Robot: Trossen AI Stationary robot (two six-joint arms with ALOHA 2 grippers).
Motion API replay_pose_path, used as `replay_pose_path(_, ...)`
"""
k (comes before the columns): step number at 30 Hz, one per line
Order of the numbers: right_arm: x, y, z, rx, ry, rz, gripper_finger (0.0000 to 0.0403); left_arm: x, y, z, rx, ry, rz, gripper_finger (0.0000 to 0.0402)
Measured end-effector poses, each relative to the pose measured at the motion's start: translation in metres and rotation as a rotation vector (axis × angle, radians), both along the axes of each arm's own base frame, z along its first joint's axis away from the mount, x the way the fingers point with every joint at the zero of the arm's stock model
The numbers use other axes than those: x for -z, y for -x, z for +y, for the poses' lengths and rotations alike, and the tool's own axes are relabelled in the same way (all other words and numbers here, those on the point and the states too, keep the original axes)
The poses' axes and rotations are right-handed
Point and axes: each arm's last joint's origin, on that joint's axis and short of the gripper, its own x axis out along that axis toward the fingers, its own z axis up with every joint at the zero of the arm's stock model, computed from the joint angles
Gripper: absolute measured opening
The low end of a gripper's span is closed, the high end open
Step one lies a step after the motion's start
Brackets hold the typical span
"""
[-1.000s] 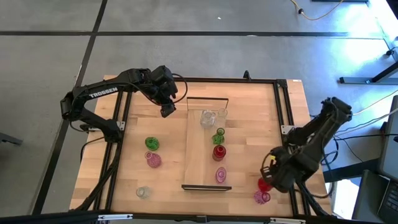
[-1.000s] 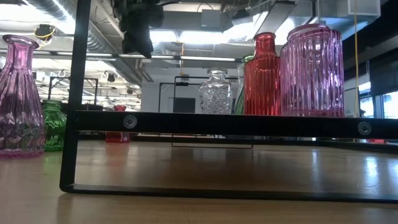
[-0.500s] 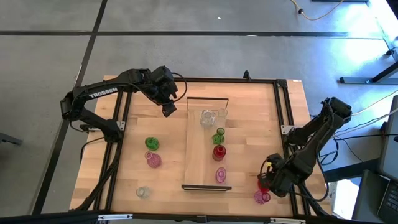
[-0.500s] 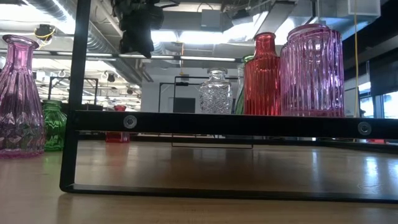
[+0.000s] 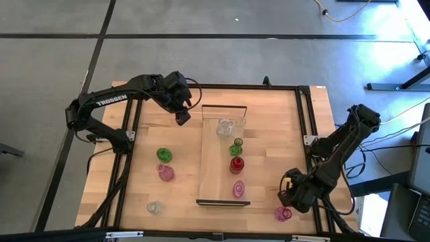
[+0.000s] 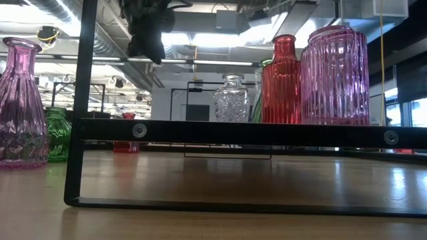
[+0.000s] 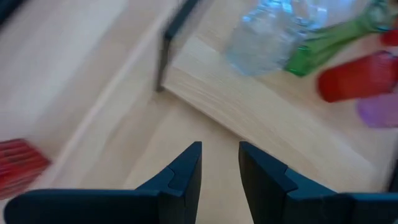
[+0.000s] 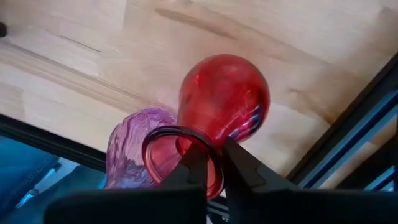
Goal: Sort vases onto shelf
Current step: Put the bottom red vase aligned with the other red vase on the shelf
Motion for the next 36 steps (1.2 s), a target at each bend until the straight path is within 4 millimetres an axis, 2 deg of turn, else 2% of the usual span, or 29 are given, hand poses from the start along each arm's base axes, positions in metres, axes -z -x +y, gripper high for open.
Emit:
replay_pose_path(4, -0.008, -0.001, -0.010, -0.017, -0.004, -0.026, 0.0004, 0.000, 0.001, 0.002, -0.028, -0.044, 0.019, 0.0101)
replay_pose_path(10, -0.027, 0.003, -0.035, 0.034, 0.030, -0.109, 0.0003, -0.001, -0.003, -0.004, 0.015, -0.015, -0.008, 0.0101)
replay_pose_path(14, -0.044, 0.009, -0.054, 0.082, 0.041, -0.234, 0.0002, -0.005, -0.010, -0.016, 0.099, 0.024, -0.085, 0.0101)
replay_pose_path(19, -0.073, 0.014, -0.077, 0.112, 0.076, -0.428, 0.0001, -0.011, -0.024, -0.040, 0.220, -0.006, -0.180, 0.0106)
replay_pose_path(23, -0.098, 0.014, -0.096, 0.126, 0.150, -0.554, 0.0001, -0.015, -0.032, -0.054, 0.278, -0.031, -0.243, 0.0135)
replay_pose_path(29, -0.131, 0.003, -0.119, 0.109, 0.243, -0.711, 0.0001, -0.024, -0.043, -0.064, 0.262, -0.141, -0.347, 0.0207)
replay_pose_path(33, -0.146, -0.011, -0.133, 0.093, 0.283, -0.810, 0.0000, -0.033, -0.050, -0.071, 0.278, -0.172, -0.455, 0.0245)
replay_pose_path(36, -0.149, -0.023, -0.144, 0.082, 0.281, -0.848, 0.0000, -0.041, -0.051, -0.079, 0.284, -0.200, -0.478, 0.0258)
